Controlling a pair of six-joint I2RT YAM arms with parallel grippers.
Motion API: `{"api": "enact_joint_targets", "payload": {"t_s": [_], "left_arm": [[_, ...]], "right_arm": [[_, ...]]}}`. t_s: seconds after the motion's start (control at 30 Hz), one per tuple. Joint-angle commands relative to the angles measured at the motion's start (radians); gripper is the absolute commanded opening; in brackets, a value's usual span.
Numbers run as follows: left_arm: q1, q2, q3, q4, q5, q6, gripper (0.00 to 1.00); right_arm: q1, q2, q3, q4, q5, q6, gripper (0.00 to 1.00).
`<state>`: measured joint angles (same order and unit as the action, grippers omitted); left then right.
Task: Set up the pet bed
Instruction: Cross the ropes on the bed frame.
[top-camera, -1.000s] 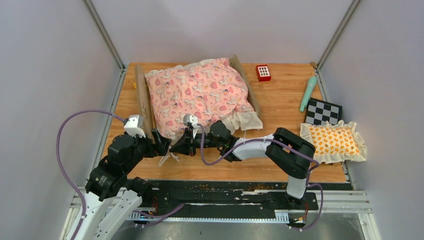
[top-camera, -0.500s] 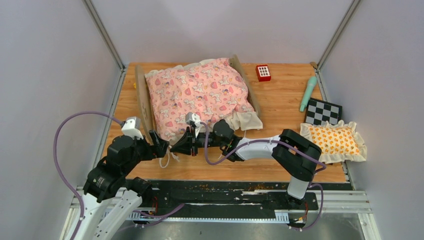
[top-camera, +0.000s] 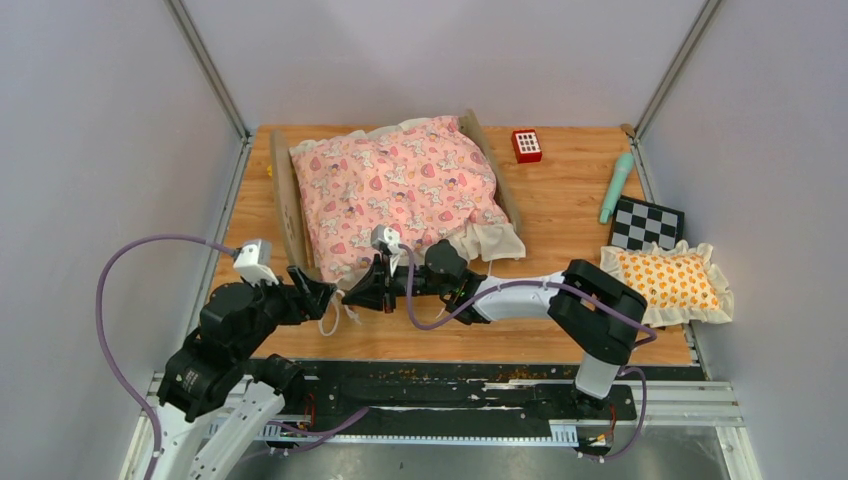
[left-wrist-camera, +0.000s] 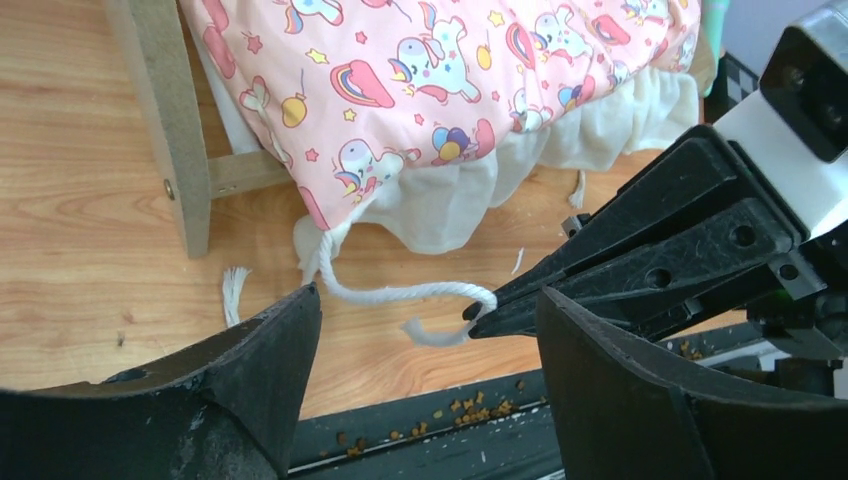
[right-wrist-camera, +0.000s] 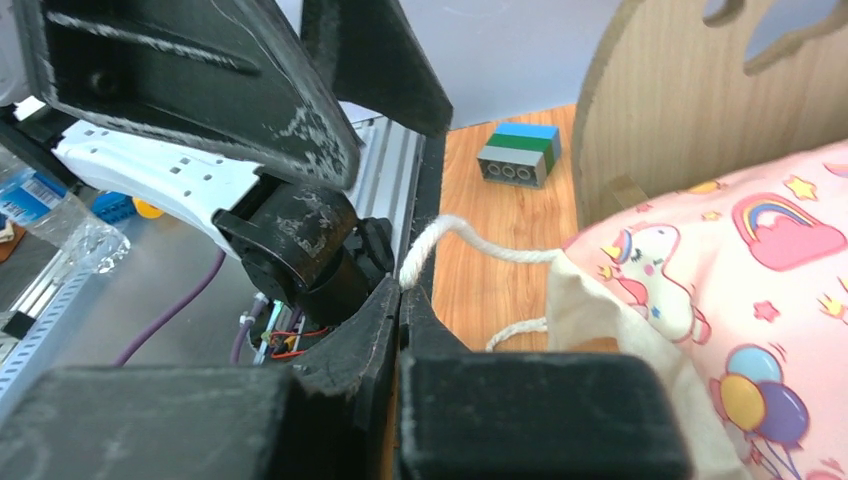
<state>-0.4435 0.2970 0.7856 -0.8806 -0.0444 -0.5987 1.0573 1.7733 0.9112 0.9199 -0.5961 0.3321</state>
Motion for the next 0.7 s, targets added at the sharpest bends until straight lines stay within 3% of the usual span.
{"api": "enact_joint_targets", "payload": {"t_s": [0.0, 0.13, 0.3, 0.5, 0.67], "left_arm": [[0.005, 0.022, 0.045, 0.01, -0.042, -0.112, 0.85], [0.005, 0.064, 0.067, -0.024, -0.007, -0.286, 0.92], [0.005, 0.039, 0.065, -0.039, 0.037, -0.432, 0.93], [0.005, -0.073, -0.152, 0.129, 0.198, -0.694, 0.91], [0.005, -0.099, -0.232, 0.186, 0.205, -0.728, 0.9]], "right_arm": [[0.005, -0.084, -0.012, -0.072, 0.105, -0.052, 0.0], [0.006, -0.104, -0.011, -0.096, 0.147, -0.058, 0.0], [0.008, -0.107, -0.01, -0.105, 0.149, -0.062, 0.0], [0.028, -0.117, -0.013, -0.108, 0.119, -0.086, 0.0], [0.045, -0.135, -0.018, -0.121, 0.08, -0.104, 0.0]]}}
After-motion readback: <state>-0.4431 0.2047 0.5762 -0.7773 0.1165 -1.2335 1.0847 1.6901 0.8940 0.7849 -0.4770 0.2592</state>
